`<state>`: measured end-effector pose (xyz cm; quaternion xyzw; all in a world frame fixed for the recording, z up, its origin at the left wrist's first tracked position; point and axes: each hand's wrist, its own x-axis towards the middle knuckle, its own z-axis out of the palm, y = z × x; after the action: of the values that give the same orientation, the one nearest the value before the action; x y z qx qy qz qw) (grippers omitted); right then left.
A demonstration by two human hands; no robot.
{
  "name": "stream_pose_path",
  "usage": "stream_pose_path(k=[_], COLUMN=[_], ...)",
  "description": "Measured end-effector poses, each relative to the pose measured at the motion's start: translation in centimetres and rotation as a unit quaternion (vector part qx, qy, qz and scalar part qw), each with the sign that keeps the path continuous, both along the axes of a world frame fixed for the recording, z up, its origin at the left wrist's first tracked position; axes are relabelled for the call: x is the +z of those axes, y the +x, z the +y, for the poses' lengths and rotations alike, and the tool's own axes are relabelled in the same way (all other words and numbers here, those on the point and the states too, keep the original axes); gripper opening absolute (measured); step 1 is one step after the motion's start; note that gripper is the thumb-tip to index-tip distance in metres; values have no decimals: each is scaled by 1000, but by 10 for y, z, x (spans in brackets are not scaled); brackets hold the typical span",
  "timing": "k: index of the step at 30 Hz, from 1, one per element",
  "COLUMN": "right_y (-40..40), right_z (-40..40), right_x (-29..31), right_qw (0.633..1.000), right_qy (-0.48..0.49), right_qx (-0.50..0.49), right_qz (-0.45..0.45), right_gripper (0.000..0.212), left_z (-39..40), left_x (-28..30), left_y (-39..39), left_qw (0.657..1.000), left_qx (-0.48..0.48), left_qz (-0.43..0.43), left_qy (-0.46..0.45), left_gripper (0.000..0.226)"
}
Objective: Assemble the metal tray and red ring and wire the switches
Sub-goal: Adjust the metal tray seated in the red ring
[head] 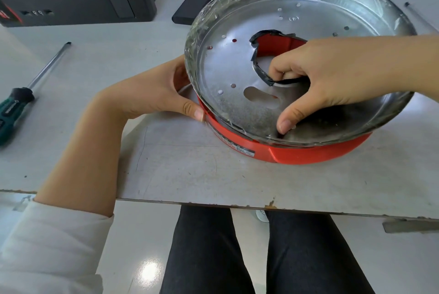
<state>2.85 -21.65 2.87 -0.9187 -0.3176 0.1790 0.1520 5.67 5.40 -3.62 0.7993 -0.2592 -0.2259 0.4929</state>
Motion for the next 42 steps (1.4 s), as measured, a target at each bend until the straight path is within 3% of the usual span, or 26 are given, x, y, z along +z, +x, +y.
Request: stream_pose_path(k=[6,13,18,42], right_y=[0,-1,0,3], right_z=[2,5,6,3], right_x=[-2,-5,-10,-11], right_qw=[1000,1000,1000,1000], right_qy=[-6,-6,-12,-15], right_qx=[-7,-6,6,13], right_qz=[2,18,15,12], right_gripper=[67,65,79,81], left_z=[0,1,0,-3], left_x=[0,1,1,2], left_y=[-1,0,0,-4], left_qw=[1000,1000,1000,1000], left_qx=[8,11,13,17], left_qz=[-5,-6,-13,-8], left_qy=[8,14,17,2], left_gripper=[78,87,88,88])
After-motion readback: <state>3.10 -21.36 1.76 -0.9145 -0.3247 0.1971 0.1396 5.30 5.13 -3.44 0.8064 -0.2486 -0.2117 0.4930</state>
